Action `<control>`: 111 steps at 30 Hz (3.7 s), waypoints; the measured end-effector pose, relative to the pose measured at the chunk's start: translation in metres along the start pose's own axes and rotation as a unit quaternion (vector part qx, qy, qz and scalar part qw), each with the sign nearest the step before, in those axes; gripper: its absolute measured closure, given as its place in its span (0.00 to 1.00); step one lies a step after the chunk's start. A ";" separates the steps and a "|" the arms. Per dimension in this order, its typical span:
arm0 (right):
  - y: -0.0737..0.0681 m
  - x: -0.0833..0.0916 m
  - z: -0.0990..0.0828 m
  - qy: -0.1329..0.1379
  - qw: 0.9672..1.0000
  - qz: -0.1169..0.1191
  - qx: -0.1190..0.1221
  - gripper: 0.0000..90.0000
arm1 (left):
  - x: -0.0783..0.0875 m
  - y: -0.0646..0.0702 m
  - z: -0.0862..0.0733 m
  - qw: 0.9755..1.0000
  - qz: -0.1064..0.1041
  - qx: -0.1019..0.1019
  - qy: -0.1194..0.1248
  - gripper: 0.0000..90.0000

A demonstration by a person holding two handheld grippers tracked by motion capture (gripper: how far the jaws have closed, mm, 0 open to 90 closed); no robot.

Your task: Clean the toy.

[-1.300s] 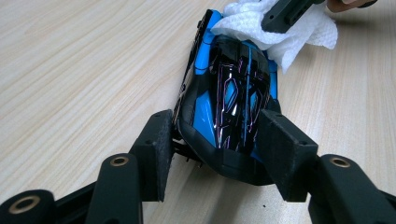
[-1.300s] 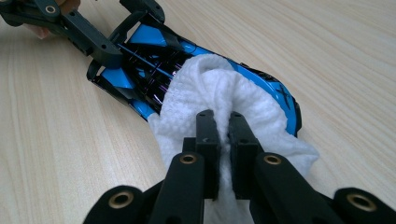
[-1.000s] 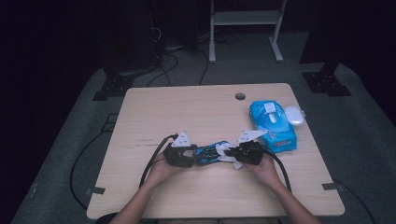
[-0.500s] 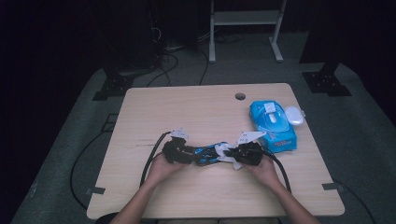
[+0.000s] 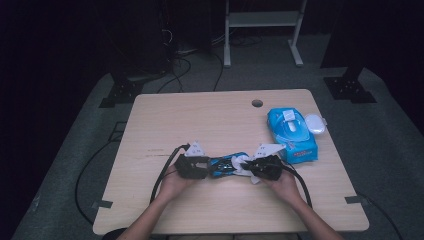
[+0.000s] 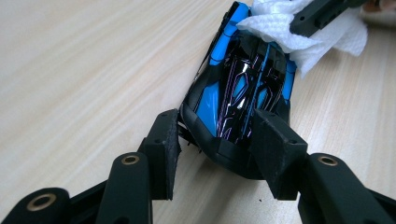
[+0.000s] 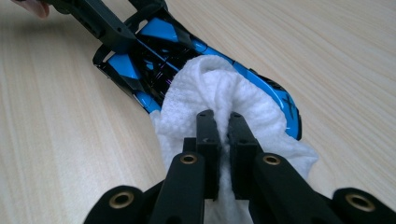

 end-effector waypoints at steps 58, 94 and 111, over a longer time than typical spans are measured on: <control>0.021 0.012 0.001 0.005 0.991 0.136 0.007 0.65 | -0.012 0.012 -0.006 0.994 -0.091 0.050 0.015 0.32; 0.033 0.045 0.015 0.023 1.000 0.015 -0.007 0.78 | -0.020 0.013 0.014 0.996 -0.072 0.015 0.046 0.59; -0.011 -0.008 0.055 0.027 0.999 0.043 0.001 0.76 | -0.022 0.015 0.019 0.995 -0.067 0.050 0.061 0.64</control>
Point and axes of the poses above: each handheld gripper's, and its own axes: x roughly backward along the jaws, z roughly out of its top, y roughly to its right, the point moved 8 cm from there along -x, roughly forward along the jaws, and after that the axes turned 2 degrees about z, right-handed, at the moved point
